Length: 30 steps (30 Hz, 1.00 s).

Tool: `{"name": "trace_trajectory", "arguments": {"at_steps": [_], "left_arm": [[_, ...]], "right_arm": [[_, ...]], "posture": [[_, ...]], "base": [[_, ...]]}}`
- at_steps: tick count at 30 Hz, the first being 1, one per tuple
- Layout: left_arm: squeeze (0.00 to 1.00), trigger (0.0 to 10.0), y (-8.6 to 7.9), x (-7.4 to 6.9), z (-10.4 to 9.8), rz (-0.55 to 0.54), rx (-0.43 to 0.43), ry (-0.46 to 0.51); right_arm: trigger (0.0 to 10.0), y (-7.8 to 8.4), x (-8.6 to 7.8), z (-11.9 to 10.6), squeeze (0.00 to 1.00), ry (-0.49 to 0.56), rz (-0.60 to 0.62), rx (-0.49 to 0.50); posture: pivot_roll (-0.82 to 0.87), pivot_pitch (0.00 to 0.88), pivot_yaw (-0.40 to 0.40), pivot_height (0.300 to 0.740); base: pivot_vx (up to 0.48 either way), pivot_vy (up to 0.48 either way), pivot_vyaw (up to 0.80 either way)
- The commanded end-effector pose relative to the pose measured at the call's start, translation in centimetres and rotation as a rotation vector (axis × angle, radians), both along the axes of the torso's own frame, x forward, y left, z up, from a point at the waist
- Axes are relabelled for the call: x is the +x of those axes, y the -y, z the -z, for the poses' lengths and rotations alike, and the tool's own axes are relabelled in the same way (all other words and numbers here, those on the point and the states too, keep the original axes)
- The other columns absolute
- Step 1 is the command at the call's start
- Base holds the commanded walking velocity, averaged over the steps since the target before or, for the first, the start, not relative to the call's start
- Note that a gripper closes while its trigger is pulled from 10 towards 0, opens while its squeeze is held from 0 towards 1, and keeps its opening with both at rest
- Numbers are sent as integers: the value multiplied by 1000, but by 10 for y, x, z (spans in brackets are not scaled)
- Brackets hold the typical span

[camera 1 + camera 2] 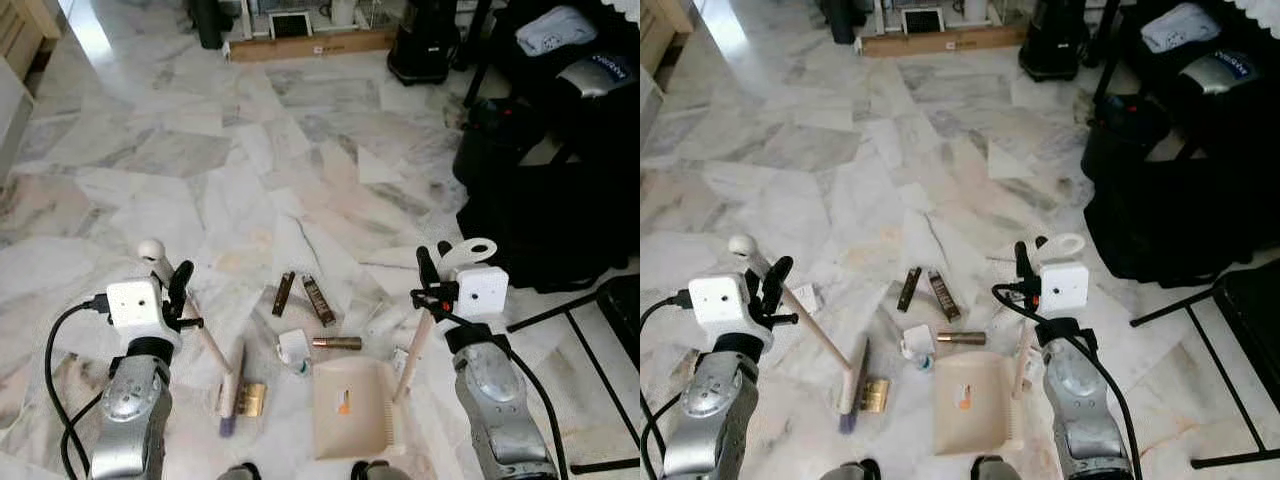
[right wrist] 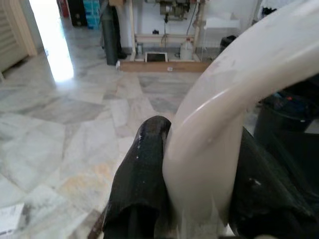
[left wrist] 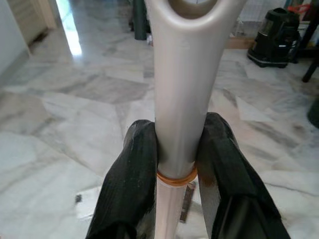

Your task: Sweep floor

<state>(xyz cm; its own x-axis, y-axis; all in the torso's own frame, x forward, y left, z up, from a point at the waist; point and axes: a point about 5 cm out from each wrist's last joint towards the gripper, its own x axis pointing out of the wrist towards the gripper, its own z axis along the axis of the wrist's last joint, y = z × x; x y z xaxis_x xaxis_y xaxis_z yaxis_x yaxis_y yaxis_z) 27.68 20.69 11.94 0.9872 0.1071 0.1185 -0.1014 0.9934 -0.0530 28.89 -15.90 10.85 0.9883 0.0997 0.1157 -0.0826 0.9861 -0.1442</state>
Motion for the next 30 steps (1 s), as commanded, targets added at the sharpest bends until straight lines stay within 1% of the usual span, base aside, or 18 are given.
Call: {"name": "trace_trajectory", "arguments": {"at_steps": [1, 5, 7, 11, 13, 14, 16, 22, 24, 27, 28, 30], "left_arm": [[0, 10000, -3, 2, -4, 2, -8, 15], [0, 10000, -5, 7, -7, 2, -25, 22], [0, 10000, -6, 10, -9, 5, -31, 27], [0, 10000, -7, 12, -8, 4, -46, 23], [0, 10000, -6, 13, -7, 17, -40, 15], [0, 10000, -6, 13, -7, 17, -40, 15], [0, 10000, -5, 13, -6, 29, -38, 9], [0, 10000, -7, 12, -5, 36, -36, 2], [0, 10000, -7, 12, -5, 40, -36, 0], [0, 10000, -6, 12, -5, 43, -37, -2], [0, 10000, -6, 12, -5, 44, -35, -1], [0, 10000, -7, 12, -5, 46, -35, -2]], "right_arm": [[10000, 4, -3, 4, 0, -2, 14, -22], [10000, 5, -6, 6, 0, 0, 17, -20], [10000, 3, -9, 5, 0, 9, -2, -47], [10000, 6, -17, 10, 0, -1, 15, -45], [10000, 6, -24, 19, 0, -20, 15, -65], [10000, 6, -24, 19, 0, -20, 15, -65], [10000, 6, -29, 30, 0, -48, 25, -94], [10000, 6, -30, 34, 0, -49, 43, -83], [10000, 8, -31, 39, 0, -64, 53, -84], [10000, 12, -38, 45, 0, -82, 92, -29], [10000, 15, -42, 48, 0, -91, 108, -40], [10000, 20, -47, 50, 0, -99, 153, -20]], "posture": [[-55, 252, 15, 740], [-52, 260, 19, 740], [-55, 267, 24, 740], [-60, 270, 31, 740], [-57, 277, 40, 740], [-57, 277, 40, 740], [-56, 280, 44, 740], [-47, 280, 50, 740], [-45, 280, 55, 740], [-39, 278, 60, 740], [-42, 277, 64, 740], [-45, 278, 67, 740]], "base": [[0, 0, 0], [0, 0, 0], [0, 0, 0], [0, 0, 0], [0, 0, 0], [0, 0, 0], [0, 0, 0], [0, 0, 0], [0, 0, 0], [0, 0, 0], [0, 0, 0], [0, 0, 0]]}}
